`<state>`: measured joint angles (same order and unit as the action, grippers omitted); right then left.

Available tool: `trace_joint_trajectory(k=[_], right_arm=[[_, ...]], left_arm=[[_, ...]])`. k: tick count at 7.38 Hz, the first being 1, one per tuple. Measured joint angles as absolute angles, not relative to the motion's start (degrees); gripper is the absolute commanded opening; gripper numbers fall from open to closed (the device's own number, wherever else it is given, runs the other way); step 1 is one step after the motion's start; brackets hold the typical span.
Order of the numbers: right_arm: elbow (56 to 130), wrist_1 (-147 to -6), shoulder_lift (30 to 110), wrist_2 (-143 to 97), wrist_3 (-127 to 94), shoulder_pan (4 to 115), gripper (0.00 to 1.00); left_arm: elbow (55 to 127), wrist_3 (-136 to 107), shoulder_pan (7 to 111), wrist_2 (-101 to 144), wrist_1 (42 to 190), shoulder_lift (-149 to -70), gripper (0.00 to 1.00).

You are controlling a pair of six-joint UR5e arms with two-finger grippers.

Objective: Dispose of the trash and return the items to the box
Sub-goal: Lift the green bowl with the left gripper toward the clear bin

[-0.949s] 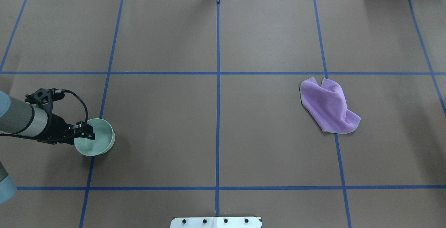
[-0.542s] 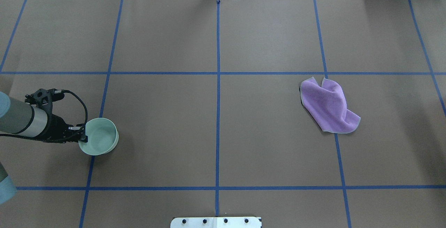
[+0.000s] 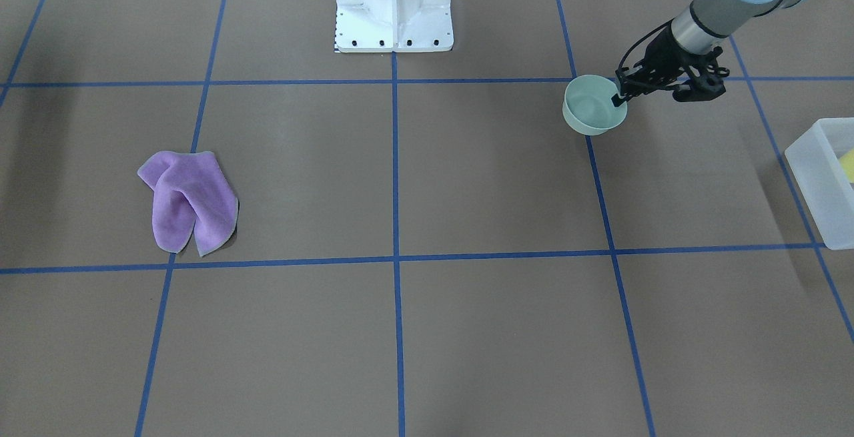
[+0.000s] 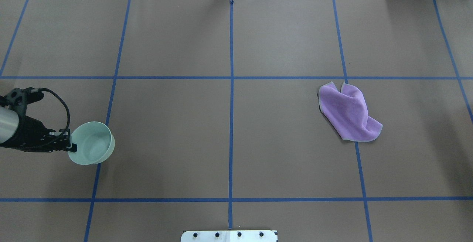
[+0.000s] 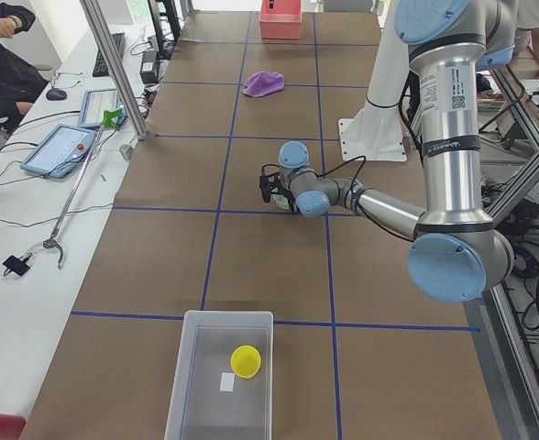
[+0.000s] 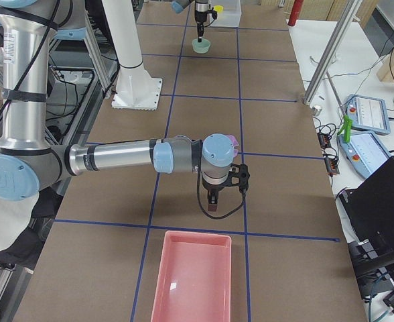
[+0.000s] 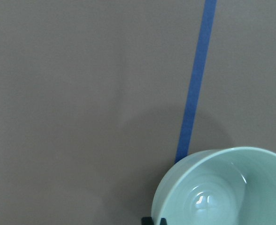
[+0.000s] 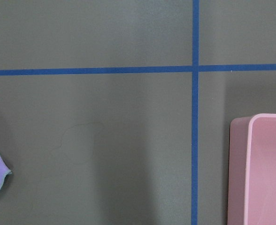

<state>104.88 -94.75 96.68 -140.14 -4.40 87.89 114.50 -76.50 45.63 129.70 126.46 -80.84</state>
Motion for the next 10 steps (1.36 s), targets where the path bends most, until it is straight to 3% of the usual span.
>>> trace_joint_trajectory(k=[3,6,10], right_arm=[[105.03,-94.76,96.52,-140.20,-4.47,87.89,1.00],[105.99,-95.28,96.24,-140.29,-4.48,87.90,1.00],[107.84,-95.62,96.97,-140.89,-4.48,87.98,1.00]], left_arm=[[115.35,-70.79,56.07,134.05,122.27,-81.40,0.00],[114.57,-48.41,67.74,134.97,103.51,-86.73,0.00],[101.86,-20.66,85.57,139.32,99.50,-87.34,0.00]])
